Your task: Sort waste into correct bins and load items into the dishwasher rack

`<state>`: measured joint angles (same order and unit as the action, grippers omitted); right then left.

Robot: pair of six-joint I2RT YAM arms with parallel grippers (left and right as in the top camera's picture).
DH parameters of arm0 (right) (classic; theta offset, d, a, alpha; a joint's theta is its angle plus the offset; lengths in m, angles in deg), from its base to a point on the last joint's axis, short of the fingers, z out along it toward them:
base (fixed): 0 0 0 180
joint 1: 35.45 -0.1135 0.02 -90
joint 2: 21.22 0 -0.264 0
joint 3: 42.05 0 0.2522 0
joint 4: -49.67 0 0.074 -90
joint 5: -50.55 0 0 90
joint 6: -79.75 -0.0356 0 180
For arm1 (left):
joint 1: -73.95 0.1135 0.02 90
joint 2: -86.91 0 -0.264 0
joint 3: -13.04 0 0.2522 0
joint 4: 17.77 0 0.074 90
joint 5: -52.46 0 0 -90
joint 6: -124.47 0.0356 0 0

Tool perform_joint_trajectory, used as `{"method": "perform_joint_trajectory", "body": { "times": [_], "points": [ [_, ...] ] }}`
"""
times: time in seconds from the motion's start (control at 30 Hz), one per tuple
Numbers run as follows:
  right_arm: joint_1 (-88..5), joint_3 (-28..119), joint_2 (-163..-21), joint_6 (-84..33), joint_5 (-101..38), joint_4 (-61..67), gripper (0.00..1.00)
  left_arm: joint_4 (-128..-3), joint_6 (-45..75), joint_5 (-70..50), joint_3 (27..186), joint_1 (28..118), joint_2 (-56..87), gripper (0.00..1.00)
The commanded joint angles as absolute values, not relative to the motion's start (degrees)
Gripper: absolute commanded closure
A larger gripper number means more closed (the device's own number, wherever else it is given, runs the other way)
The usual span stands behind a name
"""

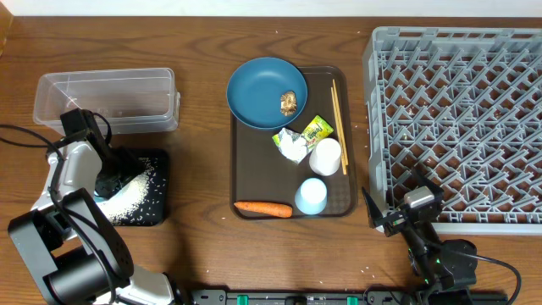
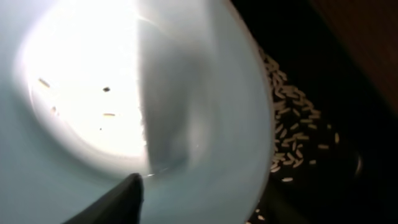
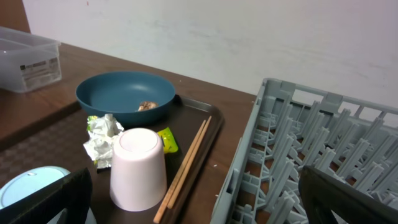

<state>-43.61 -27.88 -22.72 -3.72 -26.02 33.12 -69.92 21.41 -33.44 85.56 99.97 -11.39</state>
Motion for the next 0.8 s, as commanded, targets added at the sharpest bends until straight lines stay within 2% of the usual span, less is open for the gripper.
{"method": "perform_joint_trajectory", "body": {
  "times": [0.0, 0.13, 0.37, 0.47, 0.77],
  "points": [
    [-43.35, -27.97, -22.72, -3.33, -25.91, 32.88, 0.01, -69.88, 21.98, -34.17, 85.76, 99.88, -12.07, 0.44],
    [-43.35, -27.97, -22.72, -3.33, -25.93, 32.88, 0.01, -69.86, 21.98, -34.17, 85.76, 99.88, -12.05, 0.56],
    [-43.35, -27.97, -22.74, -3.33, -25.91, 32.88, 0.01, -69.9, 21.98, -34.17, 85.78, 99.88, -11.52, 0.88],
    [-43.35, -27.97, -22.72, -3.33, -25.91, 32.88, 0.01, -70.08, 21.96, -34.17, 85.78, 99.88, -10.38, 0.94],
    [-43.35, -27.97, -22.72, -3.33, -25.93, 32.88, 0.01, -71.28, 21.76, -34.14, 85.78, 99.88, -2.49, 0.94]
  ]
}}
